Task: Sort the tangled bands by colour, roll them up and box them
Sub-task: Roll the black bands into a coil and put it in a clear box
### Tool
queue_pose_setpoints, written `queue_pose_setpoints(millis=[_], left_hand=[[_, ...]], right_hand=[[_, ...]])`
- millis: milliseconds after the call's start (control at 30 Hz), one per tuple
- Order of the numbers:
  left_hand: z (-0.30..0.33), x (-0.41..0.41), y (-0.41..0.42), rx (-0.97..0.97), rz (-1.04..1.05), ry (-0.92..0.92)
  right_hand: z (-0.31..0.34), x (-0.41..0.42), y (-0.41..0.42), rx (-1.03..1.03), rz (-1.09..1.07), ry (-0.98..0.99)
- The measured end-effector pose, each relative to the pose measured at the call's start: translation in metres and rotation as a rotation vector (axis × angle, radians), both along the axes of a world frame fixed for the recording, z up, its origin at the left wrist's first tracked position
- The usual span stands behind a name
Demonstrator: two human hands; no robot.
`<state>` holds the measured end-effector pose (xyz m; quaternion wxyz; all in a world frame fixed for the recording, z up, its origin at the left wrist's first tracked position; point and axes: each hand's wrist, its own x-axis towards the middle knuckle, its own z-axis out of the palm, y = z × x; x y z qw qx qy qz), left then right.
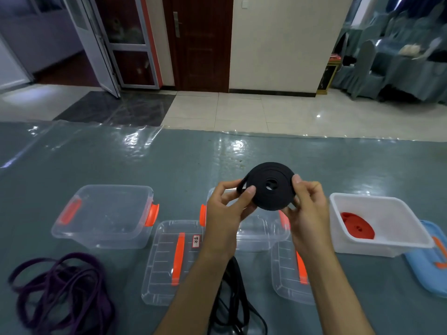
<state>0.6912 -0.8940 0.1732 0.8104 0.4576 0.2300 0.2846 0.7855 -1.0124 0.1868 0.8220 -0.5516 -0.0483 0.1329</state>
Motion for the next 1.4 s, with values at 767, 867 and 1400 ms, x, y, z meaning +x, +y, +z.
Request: queue_pose_setpoints(millis=[767,867,1400], left_hand=[[-0.194,0.123,0.084,-0.103,0.069,0.649],[-0.221,0.135,0.089,-0.076,0.049,0.758],[-0.280,0.159,0.102,0.014,0.004,1.033]], right_hand=[[-0.164,0.098,0.060,-1.191,0.523,-0.086],[-0.180,0.110,0.069,-1.279,0.649,-0.038],[-0.239,0.133,0.089,-1.330,0.774,0.106]])
